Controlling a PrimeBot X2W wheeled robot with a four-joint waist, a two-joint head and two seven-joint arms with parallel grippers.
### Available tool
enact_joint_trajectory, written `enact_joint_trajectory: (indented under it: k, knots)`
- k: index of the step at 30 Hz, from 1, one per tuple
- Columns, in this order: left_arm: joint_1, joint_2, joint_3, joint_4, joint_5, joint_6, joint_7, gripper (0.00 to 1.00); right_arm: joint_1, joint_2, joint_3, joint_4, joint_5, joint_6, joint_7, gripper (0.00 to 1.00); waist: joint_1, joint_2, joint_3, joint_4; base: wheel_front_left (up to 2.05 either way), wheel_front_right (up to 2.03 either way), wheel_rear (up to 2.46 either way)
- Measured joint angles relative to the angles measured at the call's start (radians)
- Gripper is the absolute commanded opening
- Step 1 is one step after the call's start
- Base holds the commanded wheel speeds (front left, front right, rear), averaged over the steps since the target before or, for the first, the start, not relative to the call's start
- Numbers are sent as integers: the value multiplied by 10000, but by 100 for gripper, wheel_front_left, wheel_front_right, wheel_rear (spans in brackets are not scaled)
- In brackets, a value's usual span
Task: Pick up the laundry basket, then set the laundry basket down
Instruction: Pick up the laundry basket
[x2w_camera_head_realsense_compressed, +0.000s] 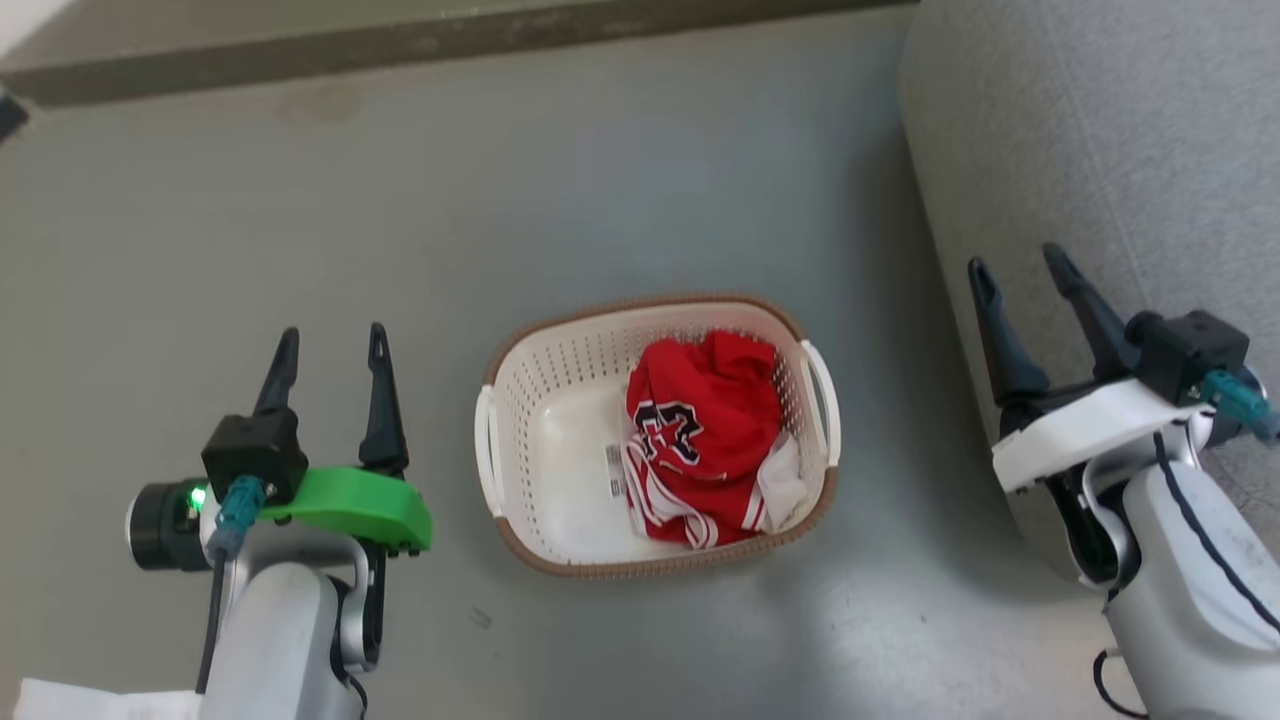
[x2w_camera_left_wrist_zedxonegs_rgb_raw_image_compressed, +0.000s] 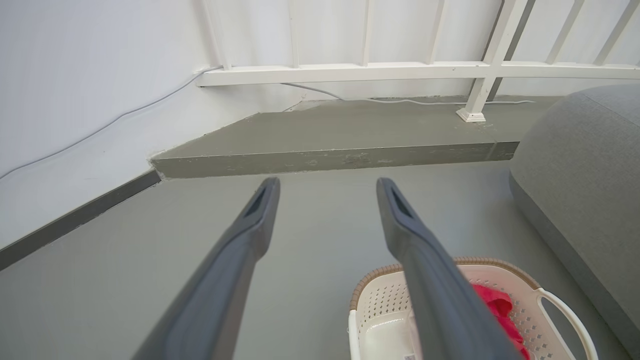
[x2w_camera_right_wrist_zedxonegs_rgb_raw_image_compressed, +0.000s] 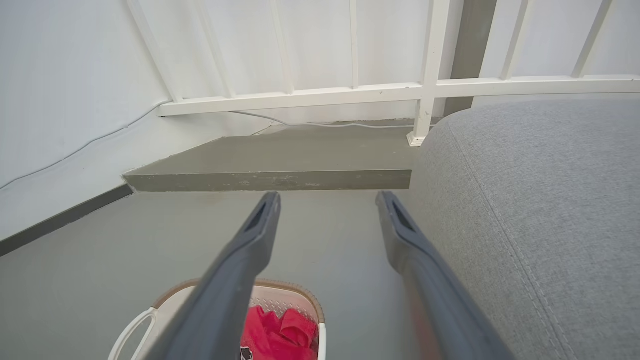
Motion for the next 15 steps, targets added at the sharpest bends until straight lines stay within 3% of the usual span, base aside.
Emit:
enact_joint_trajectory:
  k: [15]
  knots:
    - [-1287,-75,-40,104,105,0,0,100,-1338,-142,-209,267,35,88,-2,100,0,1,1924,19,0,0,0]
